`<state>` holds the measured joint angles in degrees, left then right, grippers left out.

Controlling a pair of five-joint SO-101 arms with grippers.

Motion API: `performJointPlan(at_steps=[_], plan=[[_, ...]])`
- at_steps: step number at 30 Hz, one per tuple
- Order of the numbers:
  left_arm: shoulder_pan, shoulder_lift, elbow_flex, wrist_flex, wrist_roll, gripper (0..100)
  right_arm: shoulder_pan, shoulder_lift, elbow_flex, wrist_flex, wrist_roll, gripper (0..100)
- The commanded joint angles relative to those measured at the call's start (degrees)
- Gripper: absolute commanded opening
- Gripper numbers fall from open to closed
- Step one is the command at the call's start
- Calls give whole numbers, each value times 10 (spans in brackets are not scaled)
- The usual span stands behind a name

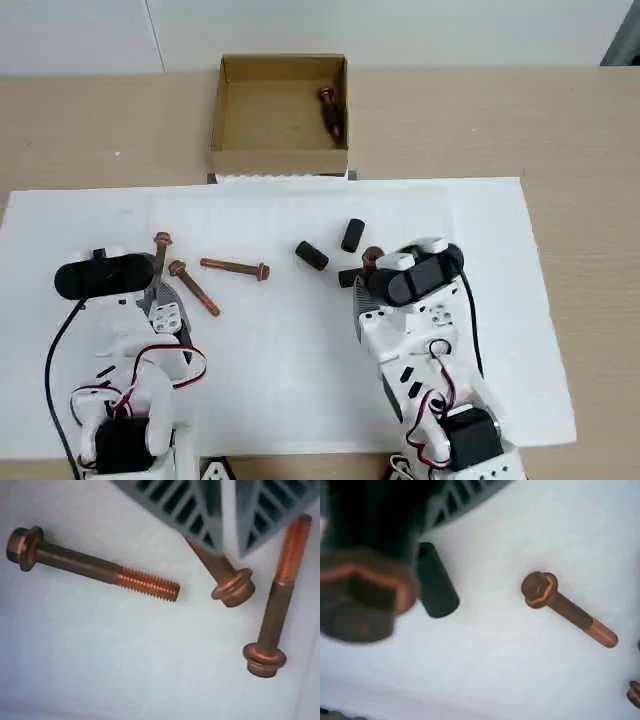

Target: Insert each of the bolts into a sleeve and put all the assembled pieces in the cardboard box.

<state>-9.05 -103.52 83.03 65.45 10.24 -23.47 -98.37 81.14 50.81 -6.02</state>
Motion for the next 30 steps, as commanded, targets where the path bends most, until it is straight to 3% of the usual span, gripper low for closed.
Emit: performJointPlan(at_steps=[1,9,23,30], plan=[[-1,-5,1,-12,-7,6,-3,86,-104,1,-4,3],[0,-5,2,-12,-7,6,-1,371,-324,-6,-5,3],[0,-6,33,-15,-7,6,0,784,-642,-121,0,3],[0,-6,40,-15,-7,6,7,998,-817,-190,66,3]])
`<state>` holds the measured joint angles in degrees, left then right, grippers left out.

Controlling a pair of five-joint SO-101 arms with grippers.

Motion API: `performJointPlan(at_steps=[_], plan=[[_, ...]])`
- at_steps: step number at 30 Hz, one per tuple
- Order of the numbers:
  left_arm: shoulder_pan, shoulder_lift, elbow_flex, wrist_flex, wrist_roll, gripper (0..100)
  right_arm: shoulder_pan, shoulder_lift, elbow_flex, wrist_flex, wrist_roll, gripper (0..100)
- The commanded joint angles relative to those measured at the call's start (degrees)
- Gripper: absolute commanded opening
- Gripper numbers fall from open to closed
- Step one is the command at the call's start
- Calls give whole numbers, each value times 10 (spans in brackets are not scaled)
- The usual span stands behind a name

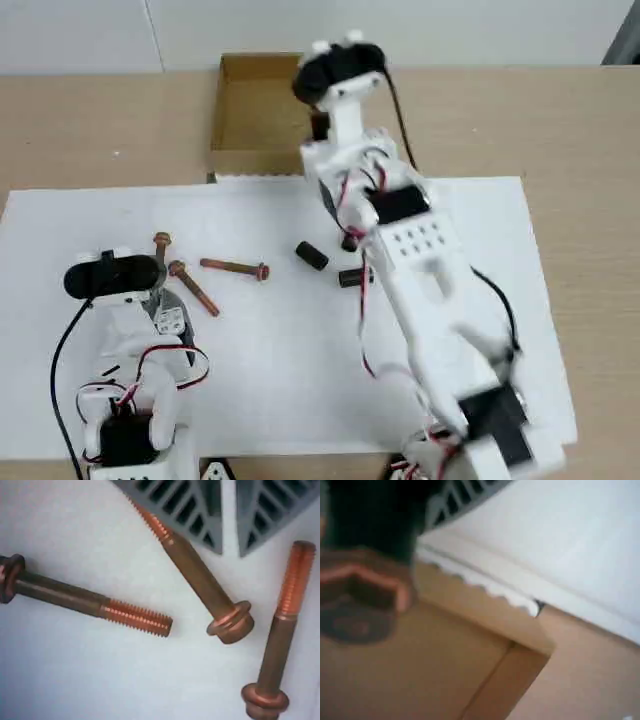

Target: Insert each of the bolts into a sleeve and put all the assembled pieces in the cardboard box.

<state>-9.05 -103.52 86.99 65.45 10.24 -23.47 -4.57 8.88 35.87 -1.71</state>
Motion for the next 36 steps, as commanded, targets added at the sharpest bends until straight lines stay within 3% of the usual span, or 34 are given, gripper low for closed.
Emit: performJointPlan(at_steps=[1,14,20,29,36], plan=[[0,-6,1,-15,-7,6,8,89,-119,-50,25,3],[0,-6,6,-15,-7,6,10,378,-400,-48,26,8],[0,-6,6,-15,-7,6,8,420,-448,32,26,155],[1,-6,6,-15,-7,6,10,420,-448,43,26,151],[1,-6,6,-15,-7,6,7,374,-448,73,25,24]])
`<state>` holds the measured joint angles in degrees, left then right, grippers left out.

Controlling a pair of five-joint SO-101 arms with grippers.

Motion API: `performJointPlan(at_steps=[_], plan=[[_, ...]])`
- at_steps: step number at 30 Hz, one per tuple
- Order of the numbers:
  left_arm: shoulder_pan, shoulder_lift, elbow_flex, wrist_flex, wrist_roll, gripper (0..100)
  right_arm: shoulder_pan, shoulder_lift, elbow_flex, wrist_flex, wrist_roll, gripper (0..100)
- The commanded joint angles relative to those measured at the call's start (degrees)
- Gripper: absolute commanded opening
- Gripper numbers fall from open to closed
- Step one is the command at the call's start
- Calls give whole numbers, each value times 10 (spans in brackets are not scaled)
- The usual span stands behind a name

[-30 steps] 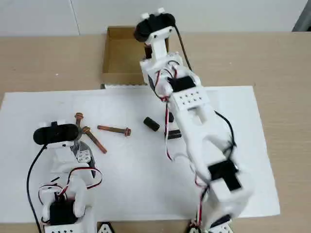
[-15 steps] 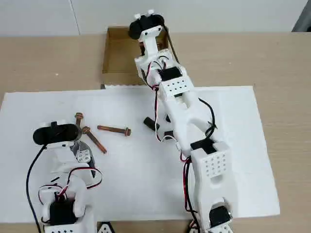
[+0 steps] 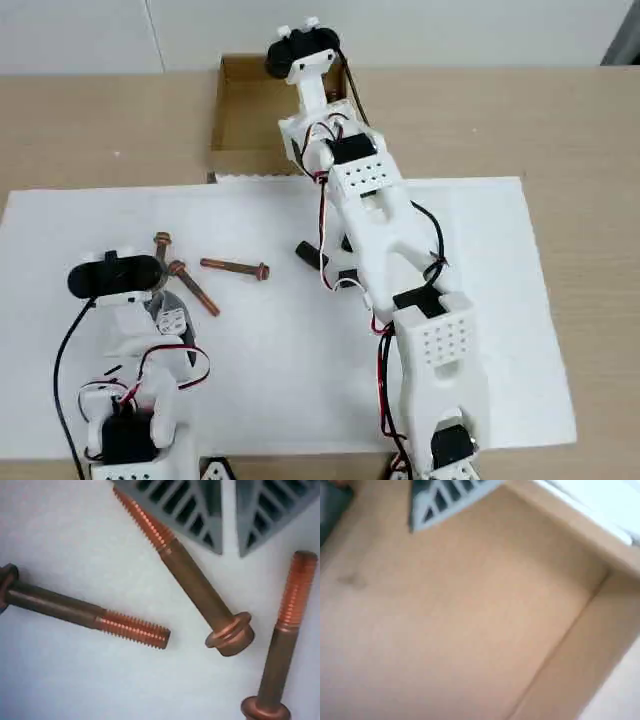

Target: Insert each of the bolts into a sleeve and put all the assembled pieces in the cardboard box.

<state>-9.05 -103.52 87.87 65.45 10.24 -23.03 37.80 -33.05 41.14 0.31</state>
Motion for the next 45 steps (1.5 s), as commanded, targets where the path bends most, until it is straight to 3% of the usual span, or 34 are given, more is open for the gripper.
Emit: performJointPlan(at_steps=[1,29,38,45], plan=[[1,-6,-3,-15,-7,6,1,-58,-29,34,5,7],[1,-6,-3,-17,-7,6,1,-260,-29,531,4,4],[0,-6,-3,-57,-7,6,0,-298,-11,549,11,4],[0,-6,-2,-53,-7,6,4,-383,153,544,139,4]])
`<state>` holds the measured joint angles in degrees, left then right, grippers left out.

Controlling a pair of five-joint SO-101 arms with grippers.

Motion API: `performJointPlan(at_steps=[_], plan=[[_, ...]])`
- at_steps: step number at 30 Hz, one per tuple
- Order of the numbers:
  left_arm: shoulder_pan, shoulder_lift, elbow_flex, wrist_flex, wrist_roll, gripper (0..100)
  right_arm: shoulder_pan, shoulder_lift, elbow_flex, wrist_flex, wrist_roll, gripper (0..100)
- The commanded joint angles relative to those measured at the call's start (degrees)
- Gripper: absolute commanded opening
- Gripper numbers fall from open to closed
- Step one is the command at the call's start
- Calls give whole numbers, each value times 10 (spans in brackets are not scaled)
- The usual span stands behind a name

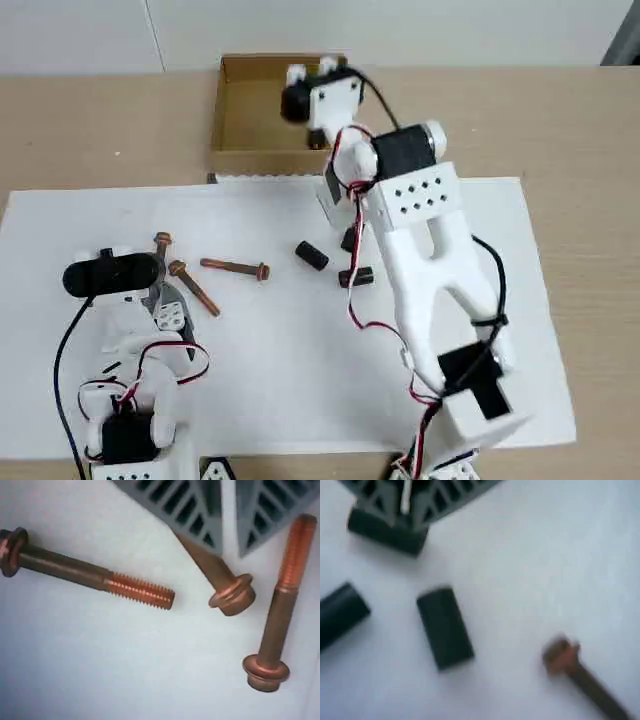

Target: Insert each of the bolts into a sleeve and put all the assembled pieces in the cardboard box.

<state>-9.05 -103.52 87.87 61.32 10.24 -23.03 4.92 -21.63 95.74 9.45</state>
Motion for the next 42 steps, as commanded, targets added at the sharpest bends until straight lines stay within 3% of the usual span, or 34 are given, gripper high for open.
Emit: performJointPlan(at_steps=[1,6,11,18,23,32,42], plan=[[0,-6,-2,-11,-7,6,4,-63,54,-3,60,4],[0,-6,-2,-11,-7,6,5,-72,108,-3,151,6],[-4,-6,-2,-11,-9,6,4,-71,151,-3,288,8],[-4,-6,-2,-15,-68,6,4,-70,223,-44,404,54],[-4,-6,-2,-11,-69,6,2,-70,255,-96,441,139],[-4,-6,-2,-12,-76,6,2,-38,280,-140,485,141],[-4,-6,-2,-11,-76,6,0,22,280,-170,486,142]])
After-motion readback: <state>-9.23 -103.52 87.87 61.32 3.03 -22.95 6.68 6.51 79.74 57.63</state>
